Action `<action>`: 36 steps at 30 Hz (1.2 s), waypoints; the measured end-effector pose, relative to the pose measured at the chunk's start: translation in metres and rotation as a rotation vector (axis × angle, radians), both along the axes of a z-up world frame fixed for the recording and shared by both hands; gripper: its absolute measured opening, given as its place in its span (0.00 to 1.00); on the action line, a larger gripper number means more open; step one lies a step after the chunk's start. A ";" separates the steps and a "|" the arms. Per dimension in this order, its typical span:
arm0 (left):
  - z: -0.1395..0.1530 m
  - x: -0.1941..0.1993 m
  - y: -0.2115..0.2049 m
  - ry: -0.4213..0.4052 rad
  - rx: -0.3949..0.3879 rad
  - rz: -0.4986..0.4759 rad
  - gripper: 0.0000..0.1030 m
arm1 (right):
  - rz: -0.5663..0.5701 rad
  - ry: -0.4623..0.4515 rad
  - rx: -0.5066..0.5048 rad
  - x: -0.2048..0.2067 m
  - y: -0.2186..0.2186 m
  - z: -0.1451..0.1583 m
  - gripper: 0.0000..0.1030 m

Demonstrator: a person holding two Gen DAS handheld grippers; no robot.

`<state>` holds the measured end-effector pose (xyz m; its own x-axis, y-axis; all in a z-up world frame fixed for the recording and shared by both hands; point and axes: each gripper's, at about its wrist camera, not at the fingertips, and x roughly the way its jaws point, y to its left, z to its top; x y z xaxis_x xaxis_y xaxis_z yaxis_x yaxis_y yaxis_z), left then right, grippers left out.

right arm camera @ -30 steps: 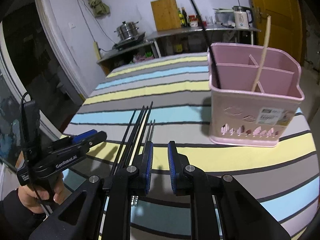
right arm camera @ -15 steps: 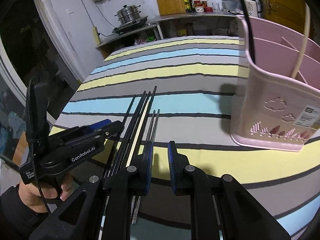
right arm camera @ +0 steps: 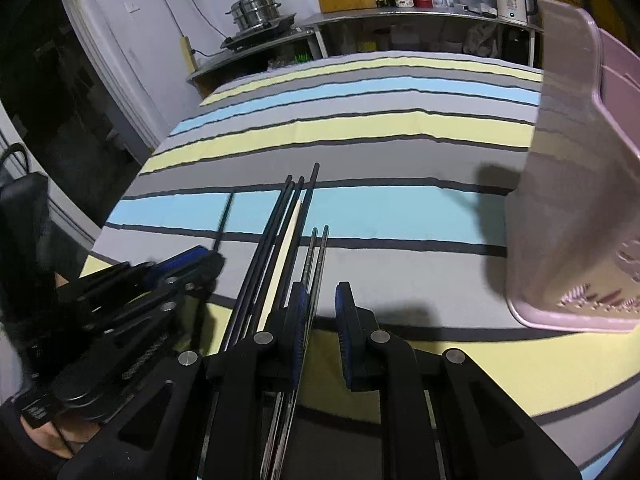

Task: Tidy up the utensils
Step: 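Return both tools to the pile and close the left tool on a black chopstick, then close the right tool on a thin metal chopstick from the pile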

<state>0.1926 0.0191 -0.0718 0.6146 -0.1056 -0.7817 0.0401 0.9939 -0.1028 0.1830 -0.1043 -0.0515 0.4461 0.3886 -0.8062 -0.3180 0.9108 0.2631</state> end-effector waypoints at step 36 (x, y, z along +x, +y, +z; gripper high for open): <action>0.035 0.002 0.021 -0.027 -0.110 -0.016 0.05 | -0.006 -0.060 -0.050 -0.002 -0.001 0.031 0.05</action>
